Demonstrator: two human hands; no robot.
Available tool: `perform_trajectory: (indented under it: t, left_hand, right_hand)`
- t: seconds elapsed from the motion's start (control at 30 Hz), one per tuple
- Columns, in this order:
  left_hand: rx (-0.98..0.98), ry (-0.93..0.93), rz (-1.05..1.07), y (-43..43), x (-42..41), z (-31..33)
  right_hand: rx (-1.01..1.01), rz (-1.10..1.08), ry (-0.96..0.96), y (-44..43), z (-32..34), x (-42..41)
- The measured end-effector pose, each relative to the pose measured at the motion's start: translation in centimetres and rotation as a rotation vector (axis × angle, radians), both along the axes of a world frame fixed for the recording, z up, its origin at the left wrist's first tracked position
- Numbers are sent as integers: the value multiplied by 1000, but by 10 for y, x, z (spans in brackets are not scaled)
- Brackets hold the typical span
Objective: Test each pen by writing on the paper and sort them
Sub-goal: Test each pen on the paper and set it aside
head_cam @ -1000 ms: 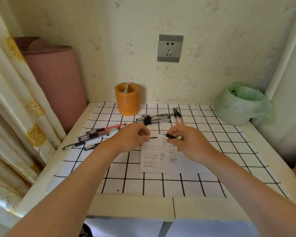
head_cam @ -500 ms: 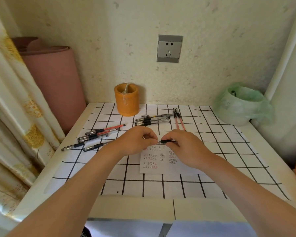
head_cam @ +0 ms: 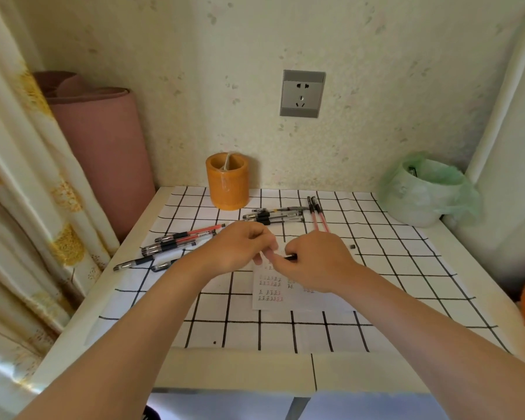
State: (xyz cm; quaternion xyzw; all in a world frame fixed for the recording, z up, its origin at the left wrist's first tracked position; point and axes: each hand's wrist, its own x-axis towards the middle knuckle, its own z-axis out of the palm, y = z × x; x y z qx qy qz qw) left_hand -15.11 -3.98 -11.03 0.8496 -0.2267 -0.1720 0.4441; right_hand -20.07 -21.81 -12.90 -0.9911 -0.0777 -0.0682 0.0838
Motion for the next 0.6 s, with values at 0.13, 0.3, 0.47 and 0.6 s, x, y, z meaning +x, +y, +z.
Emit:
perform_trajectory:
  t: [0.13,0.3,0.47,0.6]
  left_hand:
    - [329,-258,146,37,21,-11]
    - [503,-325,215,67,33,-30]
    - [592,-361,231,82,35,-38]
    - [731,-432,206,86,31,-39]
  right_hand:
    - [20,-7,32,8,-2,14]
    - [80,-18,-1,21,-4,31]
    - [127,2,-10,29,-9,51]
    - [144,14,32,20,-21,67]
